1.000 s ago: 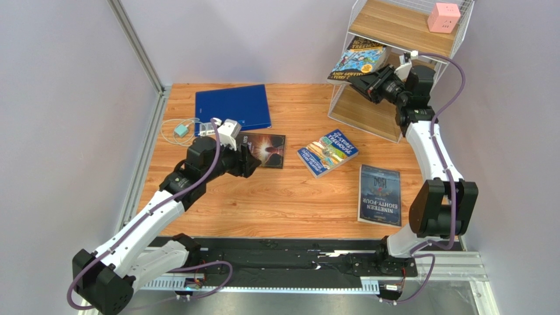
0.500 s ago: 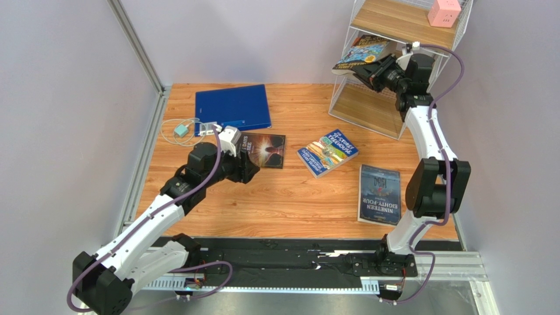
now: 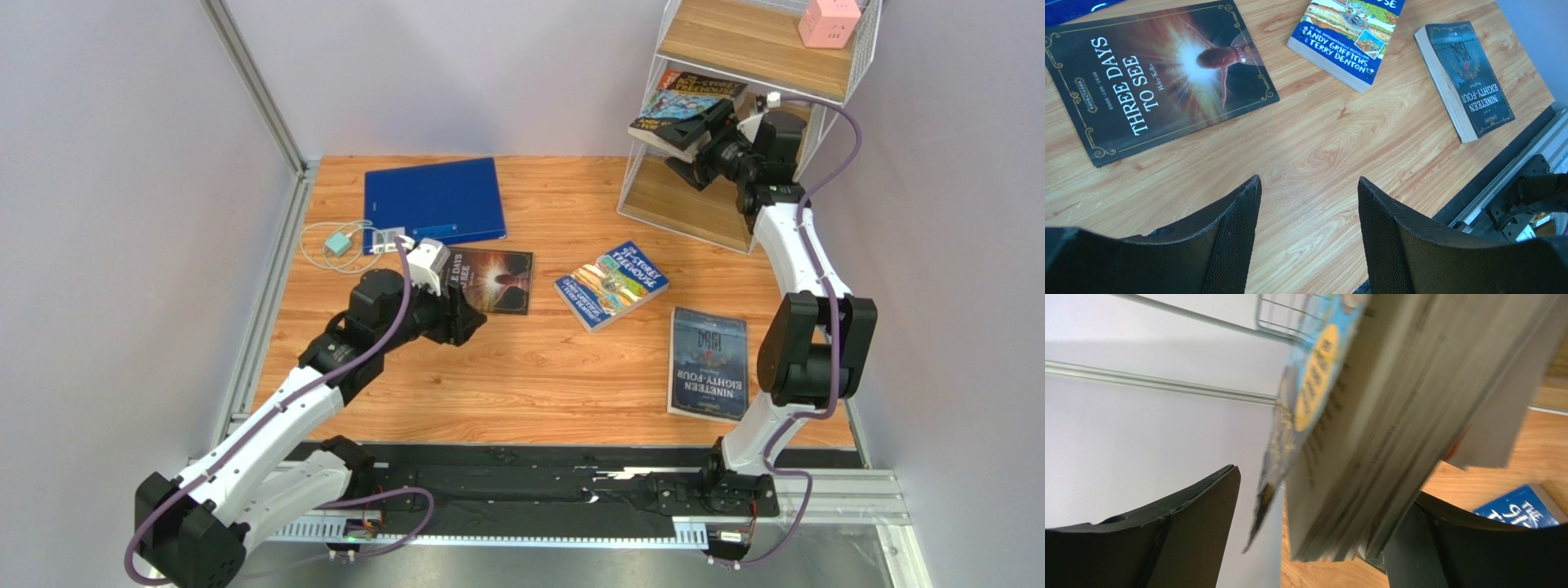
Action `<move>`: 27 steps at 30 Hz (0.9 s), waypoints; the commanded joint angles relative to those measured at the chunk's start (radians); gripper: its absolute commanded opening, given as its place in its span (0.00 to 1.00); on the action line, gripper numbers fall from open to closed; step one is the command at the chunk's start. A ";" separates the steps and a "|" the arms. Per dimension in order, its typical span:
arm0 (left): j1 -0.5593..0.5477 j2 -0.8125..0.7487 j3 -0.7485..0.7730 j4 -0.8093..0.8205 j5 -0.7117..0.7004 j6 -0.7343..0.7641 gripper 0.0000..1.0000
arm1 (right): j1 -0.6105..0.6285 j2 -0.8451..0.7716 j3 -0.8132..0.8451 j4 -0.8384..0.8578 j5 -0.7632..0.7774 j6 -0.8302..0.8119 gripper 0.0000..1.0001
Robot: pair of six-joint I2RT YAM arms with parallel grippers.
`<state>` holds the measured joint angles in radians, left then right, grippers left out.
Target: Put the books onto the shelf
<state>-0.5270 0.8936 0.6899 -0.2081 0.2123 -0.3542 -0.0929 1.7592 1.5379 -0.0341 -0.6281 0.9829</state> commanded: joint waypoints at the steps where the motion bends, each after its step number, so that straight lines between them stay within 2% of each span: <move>1: 0.002 -0.024 -0.004 0.029 0.021 -0.011 0.65 | 0.001 -0.090 -0.047 -0.059 0.037 -0.053 0.84; 9: 0.002 -0.042 -0.018 0.035 0.033 -0.016 0.65 | 0.010 -0.188 -0.136 -0.104 0.051 -0.115 0.84; 12: 0.002 -0.045 -0.027 0.036 0.030 -0.015 0.65 | 0.028 -0.239 -0.159 -0.148 0.083 -0.167 0.79; 14: 0.002 -0.044 -0.030 0.038 0.030 -0.014 0.65 | 0.057 -0.257 -0.148 -0.214 0.125 -0.228 0.63; 15: 0.002 -0.044 -0.030 0.038 0.029 -0.014 0.65 | 0.068 -0.260 -0.142 -0.233 0.137 -0.243 0.35; 17: 0.002 -0.041 -0.029 0.035 0.029 -0.009 0.65 | 0.088 -0.262 -0.125 -0.265 0.166 -0.265 0.00; 19: 0.002 -0.039 -0.030 0.036 0.030 -0.008 0.65 | 0.136 -0.251 -0.101 -0.308 0.203 -0.303 0.00; 27: 0.002 -0.047 -0.021 0.016 0.021 0.009 0.65 | 0.154 -0.096 0.118 -0.418 0.317 -0.377 0.00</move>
<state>-0.5270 0.8639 0.6605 -0.1982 0.2272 -0.3592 0.0677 1.5974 1.5284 -0.3870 -0.4072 0.6773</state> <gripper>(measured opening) 0.647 0.003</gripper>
